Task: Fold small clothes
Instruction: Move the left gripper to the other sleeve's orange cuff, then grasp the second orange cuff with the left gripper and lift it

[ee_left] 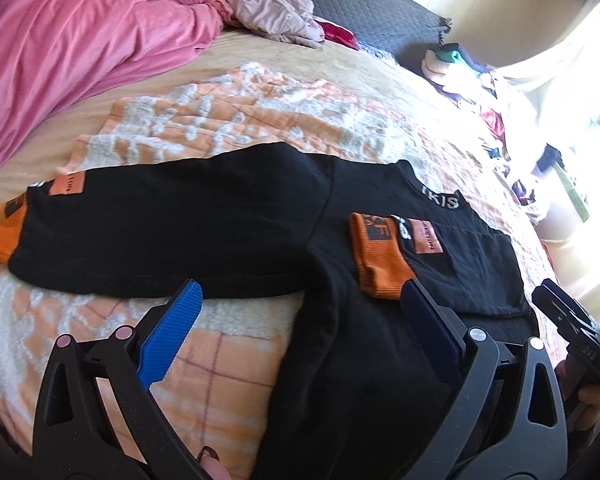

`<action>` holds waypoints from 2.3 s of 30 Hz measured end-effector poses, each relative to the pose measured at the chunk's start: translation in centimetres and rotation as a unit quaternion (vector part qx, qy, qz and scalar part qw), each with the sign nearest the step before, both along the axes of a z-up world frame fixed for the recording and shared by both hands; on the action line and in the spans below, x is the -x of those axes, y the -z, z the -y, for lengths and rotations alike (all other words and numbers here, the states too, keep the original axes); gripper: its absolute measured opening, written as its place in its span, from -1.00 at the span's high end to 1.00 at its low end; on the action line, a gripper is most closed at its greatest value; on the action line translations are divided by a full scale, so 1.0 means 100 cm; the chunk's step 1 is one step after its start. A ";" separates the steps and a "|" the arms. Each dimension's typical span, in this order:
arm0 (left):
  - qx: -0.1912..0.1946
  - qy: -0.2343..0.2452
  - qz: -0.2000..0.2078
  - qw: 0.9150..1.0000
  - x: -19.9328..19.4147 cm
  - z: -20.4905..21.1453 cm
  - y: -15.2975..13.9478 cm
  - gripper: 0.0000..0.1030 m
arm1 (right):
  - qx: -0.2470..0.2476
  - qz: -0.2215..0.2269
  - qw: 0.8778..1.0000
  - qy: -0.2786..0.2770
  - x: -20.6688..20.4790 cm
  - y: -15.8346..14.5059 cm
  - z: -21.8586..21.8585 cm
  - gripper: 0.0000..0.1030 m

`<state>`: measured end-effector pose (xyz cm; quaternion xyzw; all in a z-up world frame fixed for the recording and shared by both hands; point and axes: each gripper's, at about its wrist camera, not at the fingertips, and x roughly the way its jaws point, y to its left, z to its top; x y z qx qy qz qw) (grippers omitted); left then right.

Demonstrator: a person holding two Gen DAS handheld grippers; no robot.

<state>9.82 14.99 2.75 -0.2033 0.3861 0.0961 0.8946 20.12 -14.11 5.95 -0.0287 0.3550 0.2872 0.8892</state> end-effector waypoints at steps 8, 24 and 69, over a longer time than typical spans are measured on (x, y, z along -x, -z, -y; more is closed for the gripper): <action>0.005 -0.037 0.003 0.999 0.029 -0.029 0.000 -0.81 | 0.004 -0.003 1.000 -0.023 0.016 0.001 -0.034 -0.91; 0.041 -0.113 0.004 0.993 0.084 -0.089 0.012 -0.81 | 0.023 -0.009 0.996 -0.081 0.049 0.004 -0.115 -0.91; 0.124 -0.354 0.063 0.925 0.092 -0.208 0.051 0.87 | 0.042 -0.022 0.995 -0.086 0.073 0.016 -0.152 -0.91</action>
